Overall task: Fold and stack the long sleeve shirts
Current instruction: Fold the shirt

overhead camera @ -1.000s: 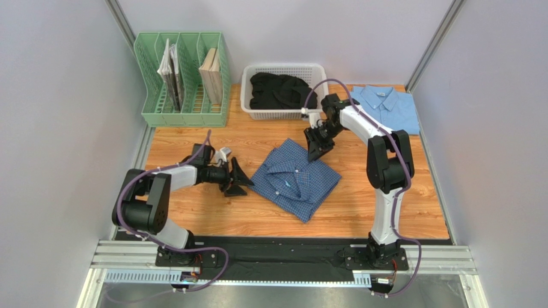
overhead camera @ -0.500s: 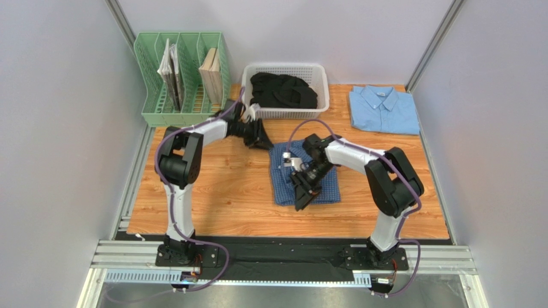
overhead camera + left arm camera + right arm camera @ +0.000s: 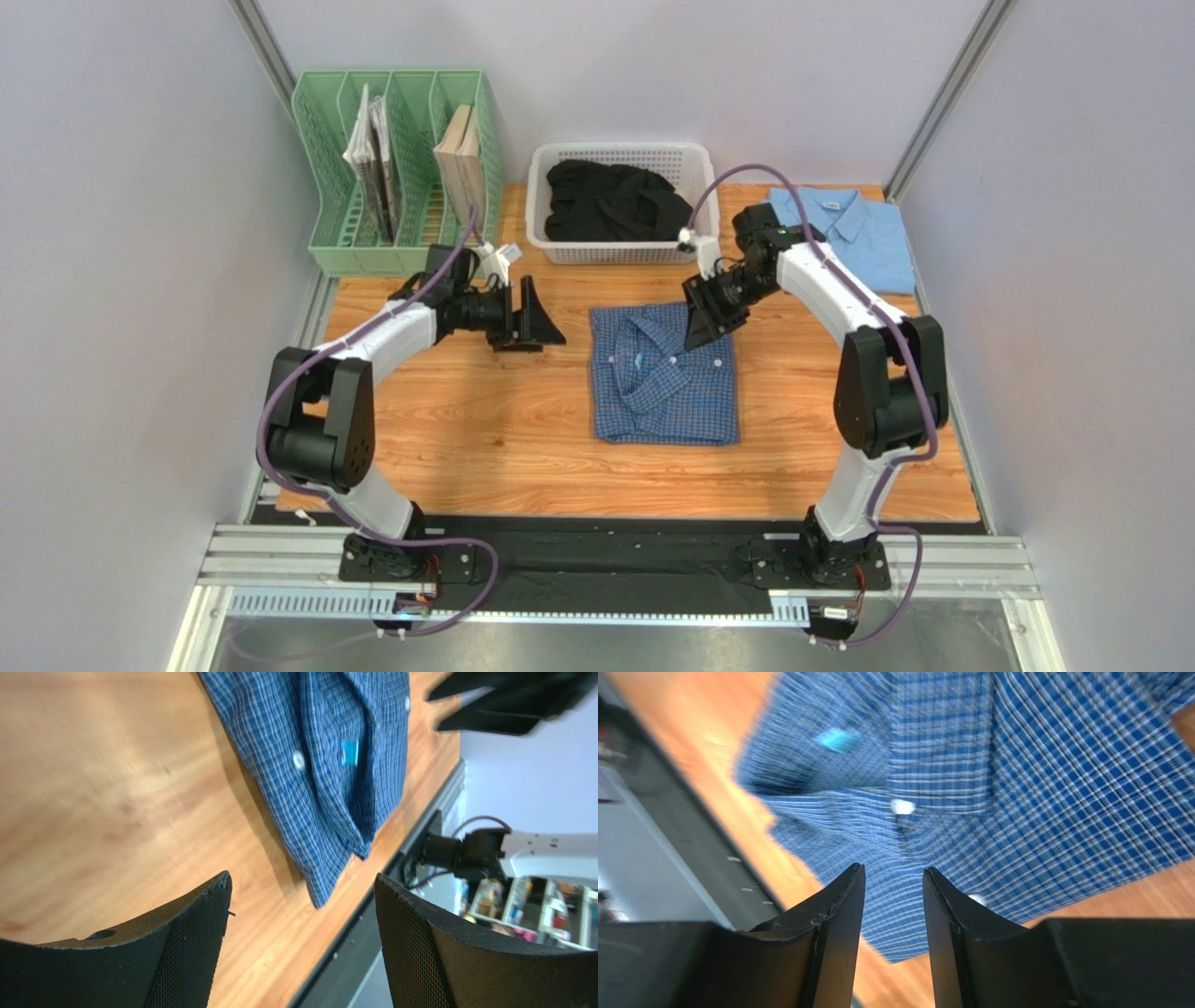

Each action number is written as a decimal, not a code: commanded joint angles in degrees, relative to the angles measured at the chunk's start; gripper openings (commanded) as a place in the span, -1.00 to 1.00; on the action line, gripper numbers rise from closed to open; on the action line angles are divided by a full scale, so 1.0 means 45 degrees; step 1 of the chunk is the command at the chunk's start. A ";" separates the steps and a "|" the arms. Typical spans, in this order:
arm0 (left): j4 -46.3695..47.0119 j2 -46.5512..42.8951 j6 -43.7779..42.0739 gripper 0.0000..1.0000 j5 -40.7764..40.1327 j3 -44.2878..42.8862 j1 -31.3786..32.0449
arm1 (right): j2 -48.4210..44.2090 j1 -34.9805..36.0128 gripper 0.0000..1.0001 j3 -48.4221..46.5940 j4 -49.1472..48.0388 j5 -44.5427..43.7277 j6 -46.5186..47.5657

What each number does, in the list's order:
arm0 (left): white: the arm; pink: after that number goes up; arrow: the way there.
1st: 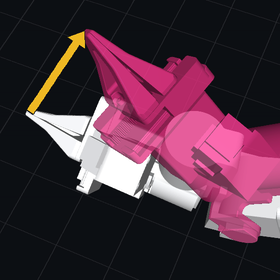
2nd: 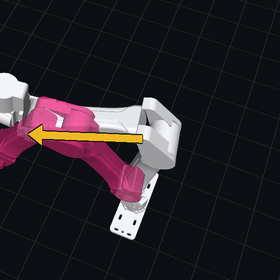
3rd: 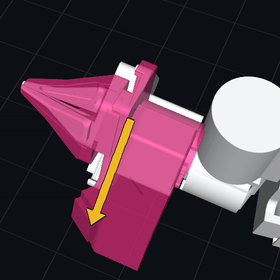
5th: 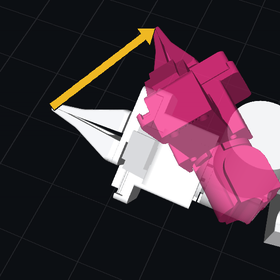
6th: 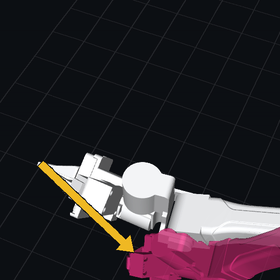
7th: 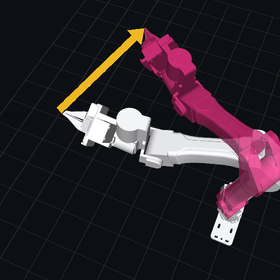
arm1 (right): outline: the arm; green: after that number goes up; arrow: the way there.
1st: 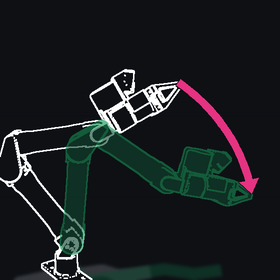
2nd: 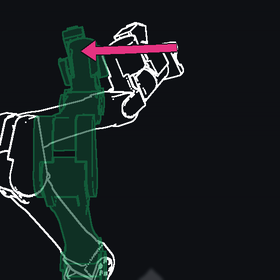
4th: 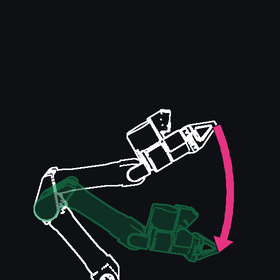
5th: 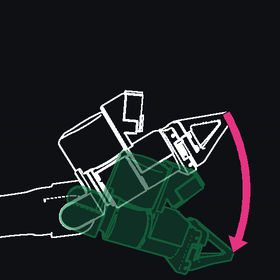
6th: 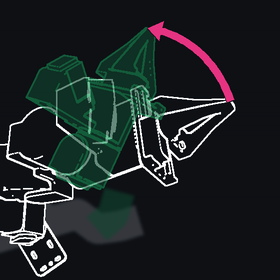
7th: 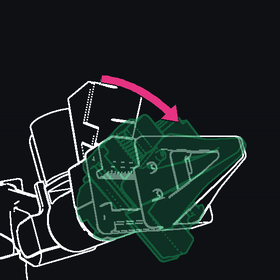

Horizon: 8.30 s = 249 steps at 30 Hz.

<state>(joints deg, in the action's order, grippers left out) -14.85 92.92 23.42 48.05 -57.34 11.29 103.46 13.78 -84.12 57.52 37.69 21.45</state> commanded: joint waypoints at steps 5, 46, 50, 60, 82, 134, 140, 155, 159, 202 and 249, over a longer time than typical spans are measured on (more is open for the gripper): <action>0.0723 -0.1118 0.0694 0.61 0.0826 0.0555 -0.0690 | 0.0486 0.0900 -0.25 0.3161 -0.1353 -0.2985 0.1289; -0.9101 0.5833 -0.8171 -0.55 -0.0365 -0.5830 0.0128 | -0.1232 0.6315 0.26 0.3930 -0.2744 0.3987 -0.3323; -0.8908 0.4569 -0.9458 -0.39 0.0899 -0.5618 -0.0554 | -0.2342 0.4462 0.28 0.3146 -0.1689 0.3227 -0.2912; -0.9177 -0.0045 -1.2193 0.16 0.2429 -0.1750 -0.0265 | -0.1607 0.3032 0.44 0.2814 -0.1590 -0.0310 -0.1915; -0.6799 0.2610 -1.3193 0.52 -0.1421 -0.5265 0.7646 | -0.1098 -0.0914 -0.19 0.7793 -0.3912 0.3030 -0.6251; -1.0606 0.7358 -1.5009 0.59 -0.1461 -1.1711 0.5557 | 0.2226 -0.0679 -0.20 0.5333 -0.5359 0.3440 -0.8088; -1.0664 0.7864 -1.4815 0.80 -0.1557 -1.2003 0.5967 | 0.2047 -0.1089 -0.05 0.5567 -0.5322 0.3187 -0.8185; -1.0195 0.8608 -1.4130 0.82 -0.1851 -1.2355 0.6651 | 0.2166 -0.1090 -0.17 0.6115 -0.4892 0.3558 -0.7815; -1.0313 0.8744 -1.4033 0.60 -0.1674 -1.2218 0.6769 | 0.1990 -0.1090 -0.02 0.5861 -0.3877 0.3363 -0.7074; -0.6974 0.6850 -1.0147 -1.00 -0.2338 -1.1985 0.4288 | 0.3783 0.0394 -1.00 0.2989 -0.0788 0.3519 -0.4962; -0.6134 0.4369 -0.8349 0.02 -0.3313 -0.6184 0.0519 | 0.3669 0.0101 -0.12 -0.1014 -0.2000 -0.0036 -0.5861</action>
<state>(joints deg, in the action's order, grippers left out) -44.25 113.30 -15.66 36.42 -86.50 13.58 118.98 13.06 -87.72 50.61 39.22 -3.46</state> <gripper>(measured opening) 0.492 0.434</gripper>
